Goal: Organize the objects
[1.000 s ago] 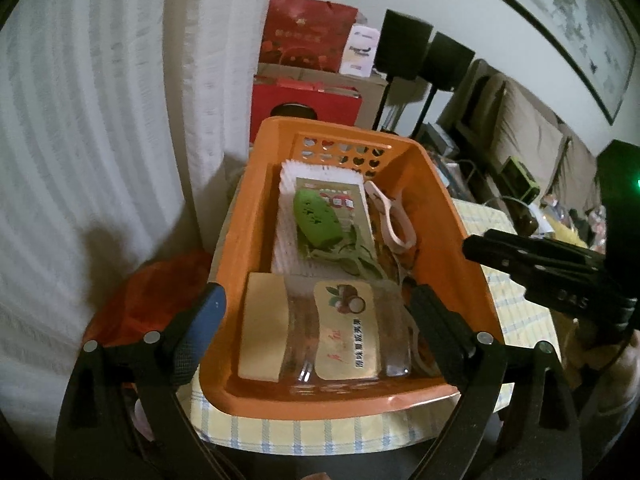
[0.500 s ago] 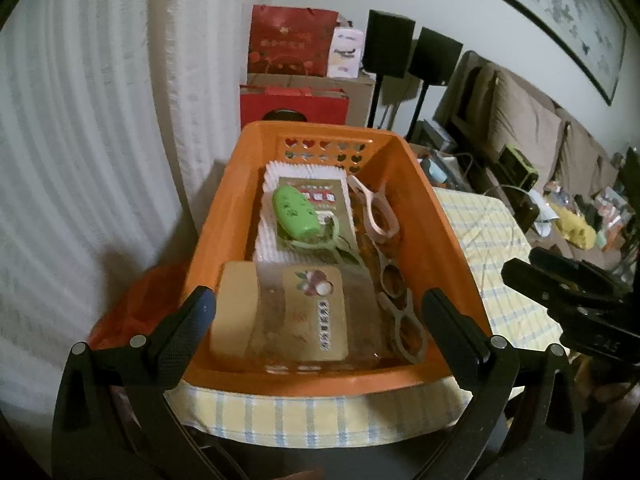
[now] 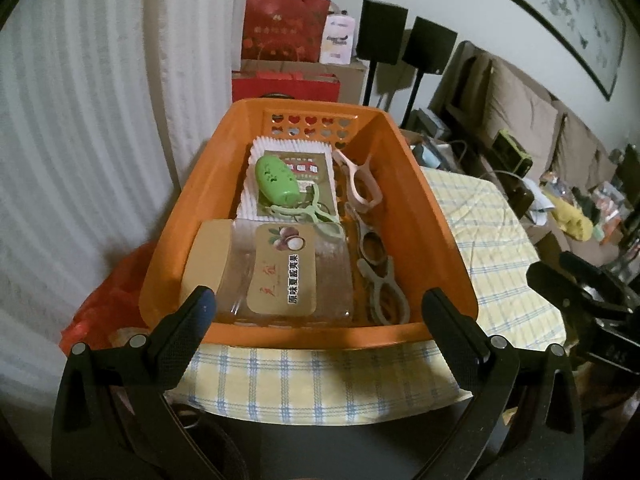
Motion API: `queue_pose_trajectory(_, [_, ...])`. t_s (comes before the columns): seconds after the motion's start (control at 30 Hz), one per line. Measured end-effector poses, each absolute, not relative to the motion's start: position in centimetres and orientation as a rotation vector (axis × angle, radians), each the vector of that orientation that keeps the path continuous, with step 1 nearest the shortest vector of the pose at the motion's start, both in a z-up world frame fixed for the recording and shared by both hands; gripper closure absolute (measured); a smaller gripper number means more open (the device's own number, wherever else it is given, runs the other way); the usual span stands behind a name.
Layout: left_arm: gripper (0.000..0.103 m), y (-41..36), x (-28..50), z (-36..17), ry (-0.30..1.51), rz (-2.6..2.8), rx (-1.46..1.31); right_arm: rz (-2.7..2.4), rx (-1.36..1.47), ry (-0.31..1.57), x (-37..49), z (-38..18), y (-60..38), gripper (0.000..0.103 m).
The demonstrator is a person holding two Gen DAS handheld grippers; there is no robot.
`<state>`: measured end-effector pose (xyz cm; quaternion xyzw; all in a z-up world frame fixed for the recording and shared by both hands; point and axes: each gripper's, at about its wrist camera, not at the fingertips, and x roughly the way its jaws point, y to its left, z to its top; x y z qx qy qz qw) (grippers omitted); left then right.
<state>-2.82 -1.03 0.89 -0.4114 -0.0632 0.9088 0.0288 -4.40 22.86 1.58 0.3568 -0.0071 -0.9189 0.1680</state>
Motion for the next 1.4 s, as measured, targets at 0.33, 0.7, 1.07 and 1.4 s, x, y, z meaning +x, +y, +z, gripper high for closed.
queue_pose_trajectory(0.33, [0.0, -0.1, -1.8, 1.3, -0.159, 2.818, -1.25, -2.652, 1.022, 0.011, -2.6, 1.1, 23.4, 0.001])
queue_pose_trajectory(0.7, [0.0, 1.1, -0.8, 1.6, -0.142, 2.83, -1.233, -2.689, 1.003, 0.03, -1.7, 1.8, 24.1, 0.001])
queue_pose_trajectory(1.07, [0.0, 1.8, -0.6, 1.8, -0.115, 2.837, -1.224, -2.705, 1.023, 0.018, -1.4, 1.8, 24.9, 0.001])
queue_pose_trajectory(1.4, [0.0, 2.0, -0.5, 1.7, -0.112, 2.844, -1.228, -2.699, 1.032, 0.02, -1.4, 1.7, 25.0, 0.001])
